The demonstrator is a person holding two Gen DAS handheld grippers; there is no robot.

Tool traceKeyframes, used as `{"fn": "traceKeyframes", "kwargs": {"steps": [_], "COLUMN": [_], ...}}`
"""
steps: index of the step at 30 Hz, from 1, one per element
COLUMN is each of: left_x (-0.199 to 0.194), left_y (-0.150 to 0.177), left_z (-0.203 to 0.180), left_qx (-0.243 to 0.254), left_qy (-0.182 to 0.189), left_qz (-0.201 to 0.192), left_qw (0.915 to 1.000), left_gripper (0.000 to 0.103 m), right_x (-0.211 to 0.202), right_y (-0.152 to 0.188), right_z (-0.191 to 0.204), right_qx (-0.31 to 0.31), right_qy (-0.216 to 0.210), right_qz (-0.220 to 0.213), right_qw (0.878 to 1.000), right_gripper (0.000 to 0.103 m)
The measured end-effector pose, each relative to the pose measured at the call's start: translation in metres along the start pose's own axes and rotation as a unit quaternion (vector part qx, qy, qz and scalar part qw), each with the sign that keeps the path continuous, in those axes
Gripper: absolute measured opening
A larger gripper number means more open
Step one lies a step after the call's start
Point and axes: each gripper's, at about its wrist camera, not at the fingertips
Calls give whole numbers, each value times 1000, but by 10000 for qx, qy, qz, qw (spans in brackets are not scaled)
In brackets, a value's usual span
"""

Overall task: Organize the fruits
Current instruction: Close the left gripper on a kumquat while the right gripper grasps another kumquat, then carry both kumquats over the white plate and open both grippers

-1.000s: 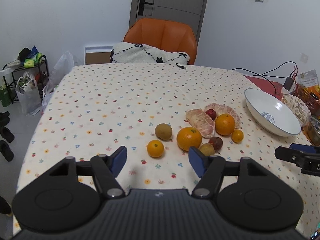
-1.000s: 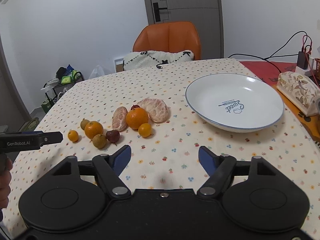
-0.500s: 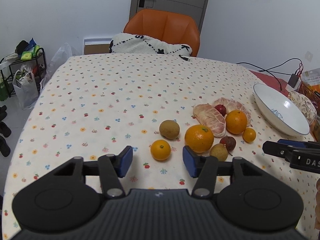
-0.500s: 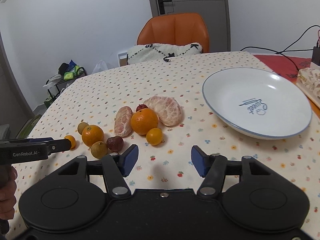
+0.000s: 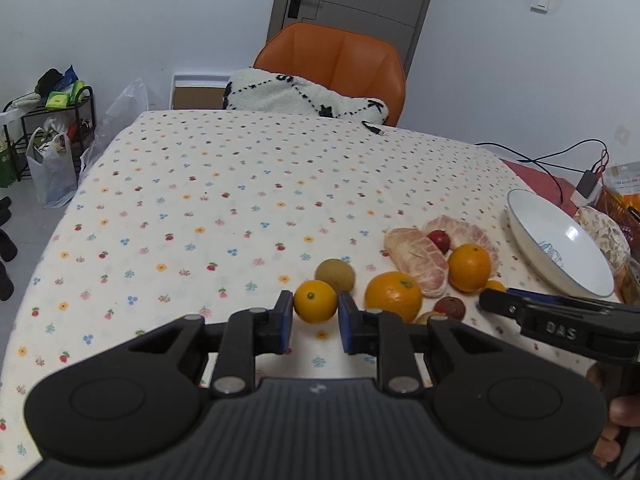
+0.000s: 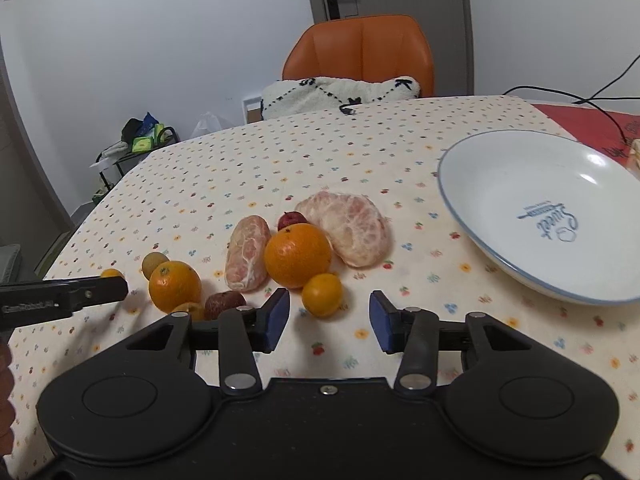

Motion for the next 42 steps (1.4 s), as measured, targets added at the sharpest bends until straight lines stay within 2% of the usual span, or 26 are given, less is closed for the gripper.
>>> {"fn": "traceKeyframes", "kwargs": {"steps": [2, 3, 5, 11, 19, 30, 42], "left_x": [-2, -3, -4, -2, 2, 18, 47], "left_y": [-1, -2, -5, -9, -15, -15, -22], "left_z": [-5, -7, -13, -39, -90, -154, -202], "left_qx": [45, 65, 123, 244, 543, 850, 1057], "left_qy": [21, 36, 72, 238, 604, 1039, 1138], "left_qz": [-8, -24, -58, -136, -267, -260, -153], "left_qw": [10000, 10000, 9999, 9993, 9963, 9906, 9877], "left_gripper": [22, 22, 22, 22, 22, 22, 22], "right_x": [2, 2, -1, -20, -49, -75, -83], "right_y": [0, 0, -1, -2, -1, 5, 9], "right_z": [-1, -2, -6, -18, -41, -89, -140], "right_qx": [-16, 29, 125, 244, 297, 599, 841], "right_qy": [3, -44, -178, -151, 156, 565, 854], "right_qz": [-41, -25, -61, -265, -606, -895, -1012], "right_qw": [10000, 10000, 9997, 9992, 9976, 9926, 9876], "right_gripper": [23, 22, 21, 21, 21, 21, 21]}}
Point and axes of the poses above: each gripper's, at about its wrist camera, not at the fingertips, and x roughly the way its jaws point, z to its left, y to its underside, and after that the axes turned 2 degrees about y, right-handed
